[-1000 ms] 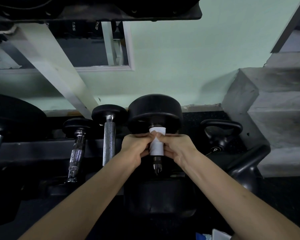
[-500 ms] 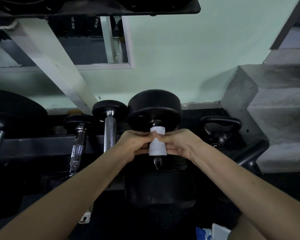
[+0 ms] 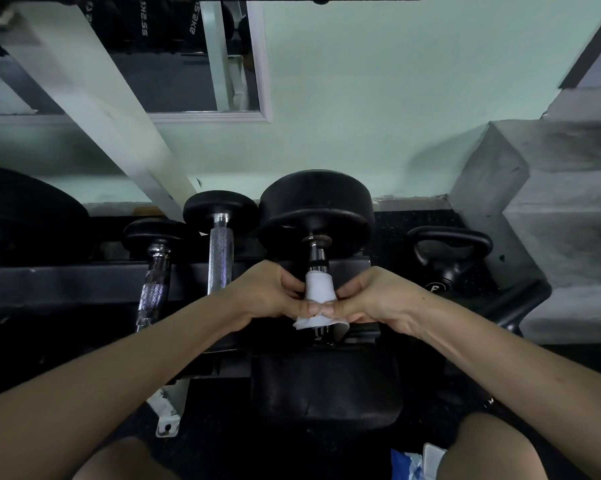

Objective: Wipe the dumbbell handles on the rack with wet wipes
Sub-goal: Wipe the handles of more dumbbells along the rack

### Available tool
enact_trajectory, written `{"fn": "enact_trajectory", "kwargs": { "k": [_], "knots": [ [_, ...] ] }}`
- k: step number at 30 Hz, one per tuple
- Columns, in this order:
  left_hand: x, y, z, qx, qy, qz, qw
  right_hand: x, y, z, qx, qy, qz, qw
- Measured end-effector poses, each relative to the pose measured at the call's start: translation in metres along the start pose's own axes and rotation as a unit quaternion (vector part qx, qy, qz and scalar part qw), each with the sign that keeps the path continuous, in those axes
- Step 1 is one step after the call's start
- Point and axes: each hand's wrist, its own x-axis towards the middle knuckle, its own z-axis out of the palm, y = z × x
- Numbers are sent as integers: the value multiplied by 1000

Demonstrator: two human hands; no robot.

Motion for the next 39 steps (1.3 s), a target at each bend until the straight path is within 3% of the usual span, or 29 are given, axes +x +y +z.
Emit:
{"fn": "enact_trajectory", "kwargs": {
  "k": [15,20,26,28,31,33,36,39],
  "knots": [
    [8,-1,0,82,24,18,996,-10,-6,8,26,19,28,999],
    [-1,9,2,87,38,-46,994,-16,-11,13,71,40,53,995],
    [-27,41,5,-61,72,-150,984,-35,-26,23,-46,85,87,992],
    [-32,47,4,-53,59,-163,983,-44,-31,28,-86,86,104,987],
    [-34,49,2,85,-28,-142,986,-49,-37,34,-124,78,125,981],
    [-31,39,5,119,-60,-132,982,-45,-35,37,-107,88,151,979],
    [-26,24,12,44,-24,-146,988,-37,-29,35,-74,96,151,981],
    [-19,16,18,-122,30,-192,973,-30,-22,33,-19,108,117,987]
  ]
}}
